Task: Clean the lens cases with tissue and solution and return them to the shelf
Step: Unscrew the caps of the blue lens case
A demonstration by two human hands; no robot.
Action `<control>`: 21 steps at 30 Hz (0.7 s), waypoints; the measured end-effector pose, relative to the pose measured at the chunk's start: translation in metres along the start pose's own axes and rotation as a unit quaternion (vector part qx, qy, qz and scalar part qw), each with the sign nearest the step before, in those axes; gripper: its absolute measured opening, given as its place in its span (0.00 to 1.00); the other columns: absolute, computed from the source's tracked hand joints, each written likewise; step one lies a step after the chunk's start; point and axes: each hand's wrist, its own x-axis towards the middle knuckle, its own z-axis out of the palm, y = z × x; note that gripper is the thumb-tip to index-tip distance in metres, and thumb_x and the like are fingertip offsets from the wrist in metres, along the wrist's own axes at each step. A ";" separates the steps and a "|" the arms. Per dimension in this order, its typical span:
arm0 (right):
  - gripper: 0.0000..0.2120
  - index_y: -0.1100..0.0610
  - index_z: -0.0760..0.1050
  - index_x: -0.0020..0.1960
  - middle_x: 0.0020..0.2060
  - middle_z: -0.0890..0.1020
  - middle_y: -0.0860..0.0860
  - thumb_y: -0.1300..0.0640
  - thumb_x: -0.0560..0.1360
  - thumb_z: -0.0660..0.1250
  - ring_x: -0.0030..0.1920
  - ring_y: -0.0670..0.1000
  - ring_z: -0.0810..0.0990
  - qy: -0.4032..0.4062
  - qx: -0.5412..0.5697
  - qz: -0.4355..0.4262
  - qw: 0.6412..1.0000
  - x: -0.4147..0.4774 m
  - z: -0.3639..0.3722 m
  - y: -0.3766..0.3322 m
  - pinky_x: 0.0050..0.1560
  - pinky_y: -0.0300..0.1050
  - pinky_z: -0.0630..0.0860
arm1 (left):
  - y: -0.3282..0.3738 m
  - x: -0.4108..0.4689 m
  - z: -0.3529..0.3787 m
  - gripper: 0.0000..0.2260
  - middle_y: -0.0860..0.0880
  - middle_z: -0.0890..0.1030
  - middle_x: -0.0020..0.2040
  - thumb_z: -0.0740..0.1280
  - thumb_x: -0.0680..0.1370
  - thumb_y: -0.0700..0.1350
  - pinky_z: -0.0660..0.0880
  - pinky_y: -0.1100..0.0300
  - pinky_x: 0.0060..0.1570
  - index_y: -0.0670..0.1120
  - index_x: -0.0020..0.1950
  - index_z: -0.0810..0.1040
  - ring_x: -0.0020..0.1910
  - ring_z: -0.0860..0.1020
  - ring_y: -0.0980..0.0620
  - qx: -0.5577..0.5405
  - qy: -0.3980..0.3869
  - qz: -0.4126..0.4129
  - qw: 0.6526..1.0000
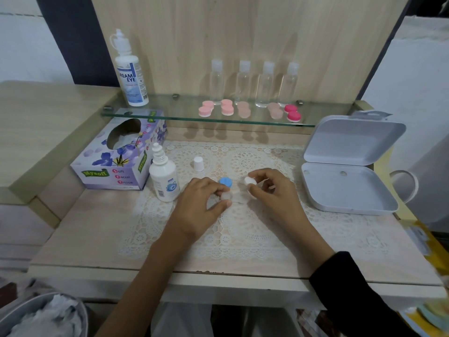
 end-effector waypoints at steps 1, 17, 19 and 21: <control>0.07 0.51 0.79 0.48 0.45 0.79 0.52 0.61 0.73 0.69 0.37 0.43 0.73 0.003 -0.009 0.002 1.000 0.003 -0.001 0.000 0.37 0.32 0.70 | 0.000 0.000 0.000 0.12 0.57 0.77 0.46 0.71 0.74 0.49 0.63 0.72 0.50 0.50 0.56 0.81 0.51 0.71 0.57 0.001 0.001 0.001 1.000; 0.08 0.48 0.79 0.46 0.44 0.78 0.43 0.60 0.72 0.73 0.37 0.41 0.71 -0.021 -0.065 -0.041 0.997 0.007 -0.004 -0.001 0.39 0.28 0.67 | -0.002 0.000 0.001 0.12 0.56 0.78 0.47 0.71 0.74 0.50 0.63 0.72 0.51 0.50 0.56 0.80 0.50 0.71 0.58 0.002 0.006 0.005 1.000; 0.11 0.48 0.80 0.48 0.46 0.78 0.47 0.58 0.69 0.76 0.39 0.44 0.72 -0.045 -0.048 -0.028 0.997 0.001 -0.007 -0.003 0.40 0.28 0.68 | -0.002 0.000 0.001 0.13 0.56 0.77 0.47 0.71 0.74 0.51 0.63 0.72 0.50 0.50 0.56 0.81 0.50 0.71 0.58 0.003 0.006 0.009 1.000; 0.14 0.49 0.82 0.50 0.46 0.78 0.49 0.57 0.66 0.78 0.41 0.45 0.73 -0.075 -0.080 -0.029 0.994 -0.002 -0.006 -0.004 0.41 0.30 0.68 | -0.002 0.000 0.001 0.13 0.56 0.77 0.47 0.71 0.74 0.51 0.63 0.73 0.50 0.49 0.56 0.80 0.49 0.70 0.59 0.006 0.010 0.012 1.000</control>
